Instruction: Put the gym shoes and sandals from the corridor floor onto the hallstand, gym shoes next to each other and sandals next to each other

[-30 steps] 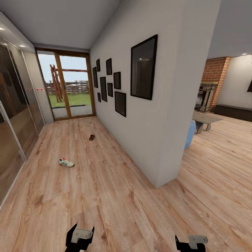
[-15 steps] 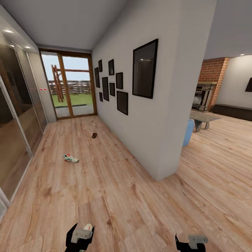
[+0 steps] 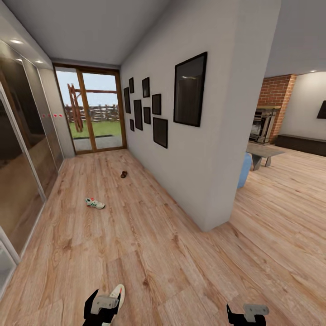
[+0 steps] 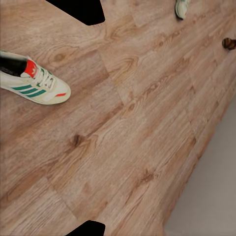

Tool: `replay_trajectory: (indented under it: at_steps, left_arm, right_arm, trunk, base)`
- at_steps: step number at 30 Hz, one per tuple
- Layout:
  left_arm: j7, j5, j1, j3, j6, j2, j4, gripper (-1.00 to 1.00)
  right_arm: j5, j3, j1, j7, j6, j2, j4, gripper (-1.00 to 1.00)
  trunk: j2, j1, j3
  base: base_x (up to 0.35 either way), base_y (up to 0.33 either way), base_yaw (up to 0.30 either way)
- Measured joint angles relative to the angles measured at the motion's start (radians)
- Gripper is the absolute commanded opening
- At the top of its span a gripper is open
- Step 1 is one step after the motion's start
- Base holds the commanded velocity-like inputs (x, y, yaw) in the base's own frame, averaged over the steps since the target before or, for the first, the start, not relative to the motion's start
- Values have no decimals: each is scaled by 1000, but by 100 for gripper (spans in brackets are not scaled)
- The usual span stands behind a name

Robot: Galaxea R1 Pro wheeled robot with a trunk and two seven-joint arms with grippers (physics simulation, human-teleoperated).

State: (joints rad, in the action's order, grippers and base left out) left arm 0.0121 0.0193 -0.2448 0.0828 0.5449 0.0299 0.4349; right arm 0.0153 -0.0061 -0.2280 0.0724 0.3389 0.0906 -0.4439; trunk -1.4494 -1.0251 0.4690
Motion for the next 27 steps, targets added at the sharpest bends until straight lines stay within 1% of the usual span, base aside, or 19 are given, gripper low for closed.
replay_trajectory:
  at_steps: [4,9,18,27]
  left_arm:
    - [-1,-2,0,-3,0,1,0,100]
    - [-2,-2,0,-5,1,3,1,100]
    - [-2,2,0,0,0,4,1,100]
    - [-3,0,0,-4,0,4,1,100]
  right_arm:
    - [0,0,0,0,0,0,0,100]
    - [0,0,0,0,0,0,0,100]
    - [0,0,0,0,0,0,0,100]
    - [0,1,0,0,0,0,0,100]
  trunk:
    - [0,0,0]
    - [0,0,0]
    - [0,0,0]
    - [0,0,0]
  base:
    - [-13,58,0]
    - [-7,154,0]
    - [-3,228,0]
    - [-1,265,0]
